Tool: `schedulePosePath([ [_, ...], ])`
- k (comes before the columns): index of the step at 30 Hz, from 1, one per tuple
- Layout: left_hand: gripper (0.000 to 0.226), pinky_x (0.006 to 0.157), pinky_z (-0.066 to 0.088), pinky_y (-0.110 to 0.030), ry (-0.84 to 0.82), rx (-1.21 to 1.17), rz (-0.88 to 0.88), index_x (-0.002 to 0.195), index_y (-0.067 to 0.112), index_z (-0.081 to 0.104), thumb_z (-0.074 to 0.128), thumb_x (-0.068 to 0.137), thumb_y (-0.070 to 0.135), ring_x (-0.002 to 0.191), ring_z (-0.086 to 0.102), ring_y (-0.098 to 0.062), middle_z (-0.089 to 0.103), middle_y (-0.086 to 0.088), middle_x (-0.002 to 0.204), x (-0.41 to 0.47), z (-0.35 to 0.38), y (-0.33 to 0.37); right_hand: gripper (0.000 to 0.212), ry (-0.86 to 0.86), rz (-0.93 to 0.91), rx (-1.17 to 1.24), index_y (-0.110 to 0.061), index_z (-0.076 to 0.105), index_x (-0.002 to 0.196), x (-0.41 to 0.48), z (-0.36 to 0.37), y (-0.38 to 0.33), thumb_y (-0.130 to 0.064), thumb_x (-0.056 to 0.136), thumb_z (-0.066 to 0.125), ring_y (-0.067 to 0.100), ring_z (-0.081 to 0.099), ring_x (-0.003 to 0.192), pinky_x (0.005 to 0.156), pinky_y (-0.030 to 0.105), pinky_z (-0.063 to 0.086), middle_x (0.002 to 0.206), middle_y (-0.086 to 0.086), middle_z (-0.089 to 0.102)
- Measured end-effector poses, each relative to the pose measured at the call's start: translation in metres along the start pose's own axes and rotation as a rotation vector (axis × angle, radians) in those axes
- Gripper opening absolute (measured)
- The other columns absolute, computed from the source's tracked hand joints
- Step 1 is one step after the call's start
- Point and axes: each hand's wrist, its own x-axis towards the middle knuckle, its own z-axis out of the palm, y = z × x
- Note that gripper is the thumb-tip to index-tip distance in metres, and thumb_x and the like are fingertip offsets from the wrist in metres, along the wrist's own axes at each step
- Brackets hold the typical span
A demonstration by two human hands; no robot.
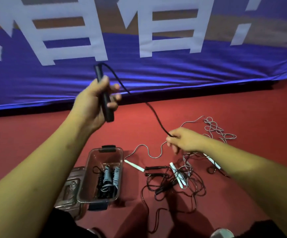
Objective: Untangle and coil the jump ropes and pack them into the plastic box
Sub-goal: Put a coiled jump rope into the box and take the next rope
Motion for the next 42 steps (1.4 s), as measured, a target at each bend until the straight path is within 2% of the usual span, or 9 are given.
schedulePosePath([
  [6, 0.009, 0.036, 0.028, -0.018, -0.231, 0.646, -0.038, 0.099, 0.013, 0.055, 0.055, 0.096, 0.005, 0.052, 0.057, -0.024, 0.069, -0.005, 0.121, -0.008, 0.017, -0.024, 0.026, 0.043, -0.295, -0.245, -0.018, 0.069, 0.083, -0.006, -0.018, -0.067, -0.029, 0.099, 0.051, 0.006, 0.04, 0.048, 0.051, 0.02, 0.032, 0.054, -0.004, 0.045],
  [11, 0.012, 0.038, 0.032, -0.018, -0.42, 0.958, -0.194, 0.099, 0.017, 0.065, 0.056, 0.098, 0.026, 0.046, 0.048, -0.015, 0.07, -0.003, 0.076, -0.004, 0.003, -0.037, 0.022, 0.137, -0.393, -0.148, -0.019, 0.069, 0.079, -0.006, -0.033, -0.081, -0.027, 0.095, 0.057, 0.006, 0.039, 0.05, 0.051, 0.022, 0.031, 0.054, -0.004, 0.05],
  [14, 0.025, 0.037, 0.026, -0.018, -0.236, 0.841, -0.139, 0.074, 0.015, 0.055, 0.057, 0.097, 0.023, 0.04, 0.034, -0.011, 0.048, 0.002, 0.053, 0.007, -0.004, -0.036, 0.021, 0.116, -0.321, -0.022, -0.014, 0.067, 0.077, 0.008, -0.036, -0.064, -0.027, 0.093, 0.062, 0.004, 0.048, 0.046, 0.051, 0.018, 0.038, 0.051, -0.009, 0.055],
  [18, 0.025, 0.035, 0.023, -0.017, 0.101, 0.341, -0.036, 0.076, 0.019, 0.046, 0.053, 0.1, 0.025, 0.042, 0.03, -0.007, 0.036, 0.006, 0.053, 0.029, -0.027, -0.013, 0.024, -0.001, -0.075, -0.092, -0.008, 0.064, 0.077, 0.034, -0.036, -0.001, -0.018, 0.098, 0.054, -0.005, 0.055, 0.052, 0.061, 0.013, 0.042, 0.072, 0.006, 0.068],
  [22, 0.016, 0.034, 0.031, -0.015, 0.291, 0.904, -0.089, 0.086, 0.015, 0.058, 0.057, 0.099, 0.025, 0.035, 0.045, -0.01, 0.061, 0.0, 0.071, 0.031, -0.066, -0.017, 0.028, 0.006, 0.014, -0.091, -0.01, 0.063, 0.078, 0.041, -0.033, 0.03, -0.02, 0.101, 0.047, 0.026, 0.06, 0.058, 0.065, 0.036, 0.048, 0.061, 0.003, 0.065],
  [27, 0.017, 0.036, 0.039, -0.019, 0.241, 1.188, 0.038, 0.11, 0.028, 0.063, 0.059, 0.096, 0.02, 0.045, 0.063, -0.014, 0.07, 0.006, 0.1, 0.027, -0.061, -0.03, 0.026, 0.059, -0.201, -0.193, -0.019, 0.071, 0.086, 0.043, -0.026, -0.026, -0.025, 0.099, 0.05, 0.007, 0.044, 0.051, 0.056, 0.026, 0.038, 0.06, 0.002, 0.052],
  [31, 0.018, 0.035, 0.036, -0.016, 0.046, 1.047, 0.035, 0.114, 0.027, 0.064, 0.057, 0.099, 0.02, 0.039, 0.055, -0.004, 0.063, 0.003, 0.075, 0.013, -0.024, -0.034, 0.024, 0.055, -0.299, -0.261, -0.011, 0.071, 0.089, 0.036, -0.017, -0.058, -0.021, 0.098, 0.051, 0.003, 0.043, 0.048, 0.05, 0.016, 0.032, 0.054, -0.007, 0.045],
  [36, 0.013, 0.037, 0.031, -0.019, -0.275, 0.97, -0.205, 0.096, 0.014, 0.065, 0.059, 0.097, 0.025, 0.041, 0.045, -0.011, 0.066, -0.001, 0.065, 0.003, -0.011, -0.045, 0.022, 0.208, -0.368, -0.078, -0.015, 0.073, 0.083, 0.032, -0.024, -0.076, -0.024, 0.095, 0.057, 0.01, 0.042, 0.052, 0.053, 0.03, 0.036, 0.057, 0.005, 0.053],
  [42, 0.021, 0.037, 0.024, -0.018, 0.245, 0.549, 0.012, 0.078, 0.016, 0.057, 0.057, 0.098, 0.022, 0.035, 0.033, -0.009, 0.046, 0.005, 0.051, 0.03, -0.032, -0.02, 0.026, -0.037, 0.015, -0.191, -0.011, 0.063, 0.075, 0.042, -0.029, 0.019, -0.019, 0.098, 0.052, 0.013, 0.056, 0.061, 0.065, 0.025, 0.043, 0.073, 0.009, 0.068],
])
